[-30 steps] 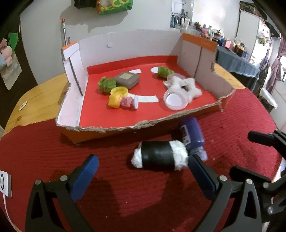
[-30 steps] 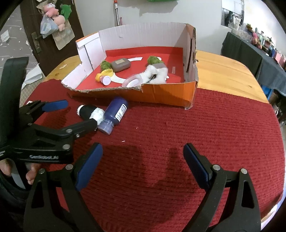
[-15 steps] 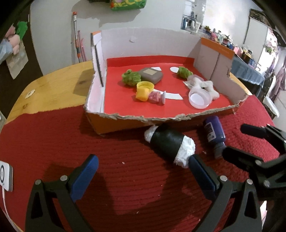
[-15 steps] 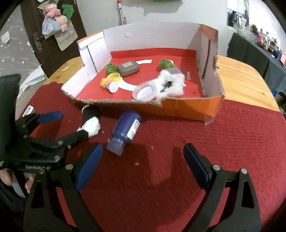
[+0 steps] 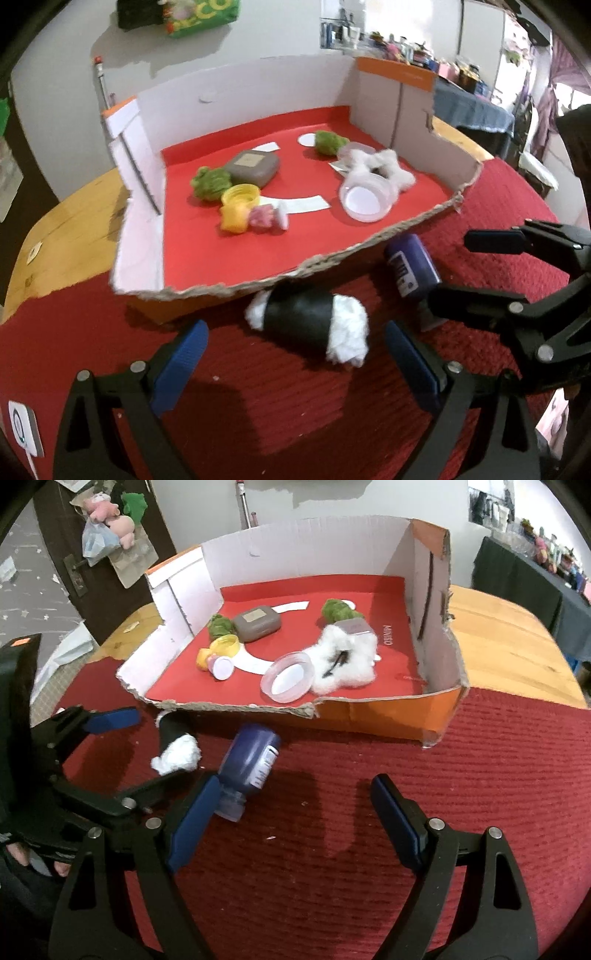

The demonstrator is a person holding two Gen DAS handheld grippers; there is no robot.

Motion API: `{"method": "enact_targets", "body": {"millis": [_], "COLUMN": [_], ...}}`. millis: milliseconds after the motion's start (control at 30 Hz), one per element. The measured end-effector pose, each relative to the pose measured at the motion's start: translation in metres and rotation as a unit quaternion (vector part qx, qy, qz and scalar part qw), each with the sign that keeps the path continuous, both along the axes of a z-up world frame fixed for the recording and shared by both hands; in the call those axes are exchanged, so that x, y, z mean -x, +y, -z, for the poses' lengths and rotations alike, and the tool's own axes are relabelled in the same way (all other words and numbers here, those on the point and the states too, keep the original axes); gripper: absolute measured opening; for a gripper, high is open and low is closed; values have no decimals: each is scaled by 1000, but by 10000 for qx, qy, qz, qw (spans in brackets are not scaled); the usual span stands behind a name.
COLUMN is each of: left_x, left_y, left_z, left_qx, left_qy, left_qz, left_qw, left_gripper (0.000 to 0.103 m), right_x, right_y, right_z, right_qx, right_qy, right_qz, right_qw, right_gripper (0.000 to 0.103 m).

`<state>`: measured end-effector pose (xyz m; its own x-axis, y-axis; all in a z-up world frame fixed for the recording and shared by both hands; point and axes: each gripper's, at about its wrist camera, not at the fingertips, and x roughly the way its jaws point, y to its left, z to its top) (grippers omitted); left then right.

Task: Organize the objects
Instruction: 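Grasp the black tube with white ends with left tool while right tool grasps the blue bottle, then carry the tube with left tool while right tool carries the bottle over the box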

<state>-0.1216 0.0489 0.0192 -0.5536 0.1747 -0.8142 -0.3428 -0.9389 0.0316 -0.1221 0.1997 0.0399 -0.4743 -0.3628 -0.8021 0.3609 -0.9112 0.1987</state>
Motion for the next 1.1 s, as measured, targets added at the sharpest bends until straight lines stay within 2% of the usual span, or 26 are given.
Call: {"method": "enact_targets", "body": {"millis": [100,200,467,533,567,867,1100], "left_x": [1,0,-7,-8,-9,-18,-26], "left_y": [2,-2,-11,-11,-12,-19,-20], "left_z": [3,2,2,2,2,-6,-18], "left_qx": [-32,-132,-200,-203,-216,-360,-435], "left_qy": [-99,-88,-30,-23,-23,8,149], "left_qz": [103,139,97,96,90,-25,-69], "left_qw": [9999,9998,9997,9997,9997,9993,9989], "left_gripper": [77,63,63,63,63,63,62], "right_x": [2,3,8,7,7,-5,-19], "right_y": [-4,-7,-27,-33,-36,-35,-34], "right_z": [3,4,5,5,5,-2,-19], "right_qx": [-13,-17,-94,-161,-217,-101,-15], "right_qy": [-45,-72,-40,-21,4,54,221], "right_qz": [-68,-135,-359,-434,-454,-500,-554], "right_qw": [10000,9999,9993,9989,9987,9987,9982], "right_gripper": [84,80,54,36,34,30,29]}}
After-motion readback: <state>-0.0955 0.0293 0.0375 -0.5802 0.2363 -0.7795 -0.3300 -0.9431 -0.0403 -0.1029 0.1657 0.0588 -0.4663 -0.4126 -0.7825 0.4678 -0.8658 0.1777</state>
